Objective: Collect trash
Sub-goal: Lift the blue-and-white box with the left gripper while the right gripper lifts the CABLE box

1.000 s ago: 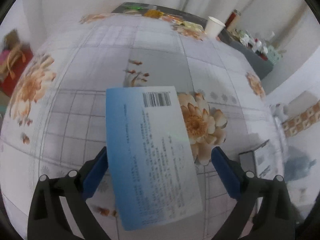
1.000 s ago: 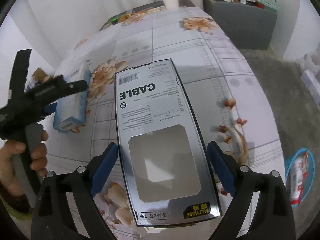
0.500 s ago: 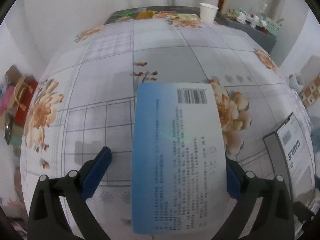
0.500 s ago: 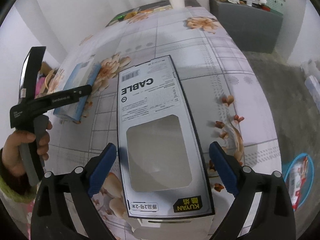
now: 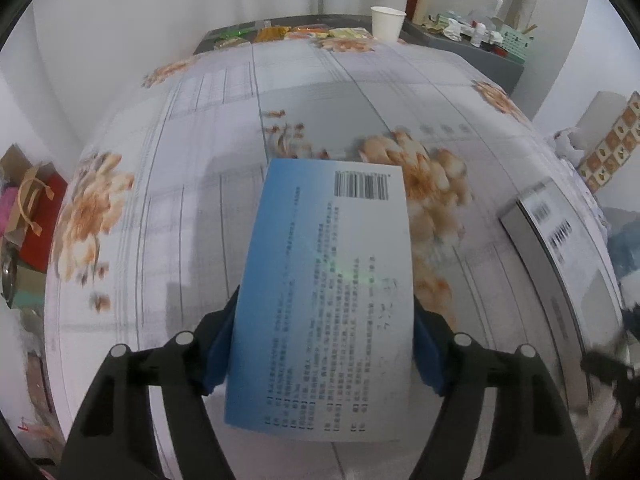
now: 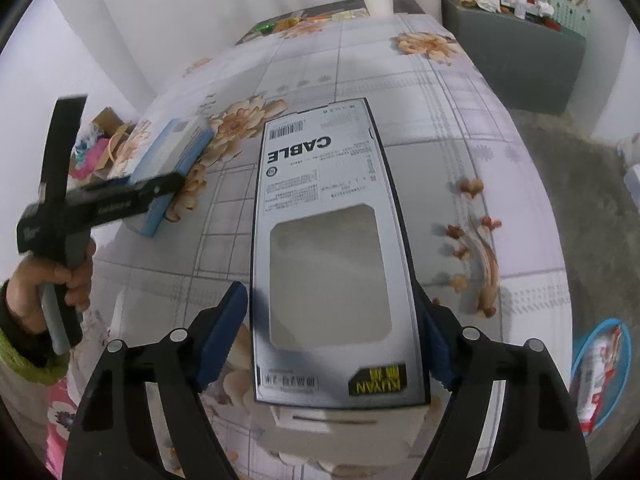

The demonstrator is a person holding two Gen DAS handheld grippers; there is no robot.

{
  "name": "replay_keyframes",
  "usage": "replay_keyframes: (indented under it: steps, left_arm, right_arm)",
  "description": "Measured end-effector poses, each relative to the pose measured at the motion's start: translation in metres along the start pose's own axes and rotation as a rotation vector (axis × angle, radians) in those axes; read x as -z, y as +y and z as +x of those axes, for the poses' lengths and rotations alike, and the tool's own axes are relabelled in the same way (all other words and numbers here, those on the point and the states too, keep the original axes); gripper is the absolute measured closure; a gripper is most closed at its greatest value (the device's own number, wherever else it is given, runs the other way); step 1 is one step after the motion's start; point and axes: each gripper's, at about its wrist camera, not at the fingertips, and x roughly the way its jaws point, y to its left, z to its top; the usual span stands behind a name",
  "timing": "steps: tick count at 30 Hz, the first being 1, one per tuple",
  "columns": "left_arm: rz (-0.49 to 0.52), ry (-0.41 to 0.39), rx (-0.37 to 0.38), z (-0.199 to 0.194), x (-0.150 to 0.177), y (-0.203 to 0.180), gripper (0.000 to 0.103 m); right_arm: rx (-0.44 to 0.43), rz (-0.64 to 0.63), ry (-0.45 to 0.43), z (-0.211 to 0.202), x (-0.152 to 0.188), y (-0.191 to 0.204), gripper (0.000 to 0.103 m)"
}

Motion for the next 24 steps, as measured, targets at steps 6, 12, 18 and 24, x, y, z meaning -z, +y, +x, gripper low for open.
replay_keyframes:
  steps: [6, 12, 18, 24]
  left_arm:
    - [-0.065, 0.013, 0.113, -0.032, 0.053, -0.001, 0.031]
    - [-0.132, 0.044, 0.208, -0.054, 0.087, 0.001, 0.021]
    - [-0.119, -0.006, 0.189, -0.065, 0.09, 0.001, 0.008]
    - [-0.005, 0.019, 0.151, -0.053, 0.091, -0.014, 0.008]
  right_arm:
    - [-0.079, 0.039, 0.024, -0.01, 0.013, -0.007, 0.026]
    - [-0.121, 0.054, 0.031, -0.015, 0.013, -0.01, 0.017]
    - [-0.108, 0.062, 0.02, -0.014, 0.004, -0.008, 0.012]
    - [-0.039, -0.007, 0.024, -0.007, -0.007, 0.005, 0.01]
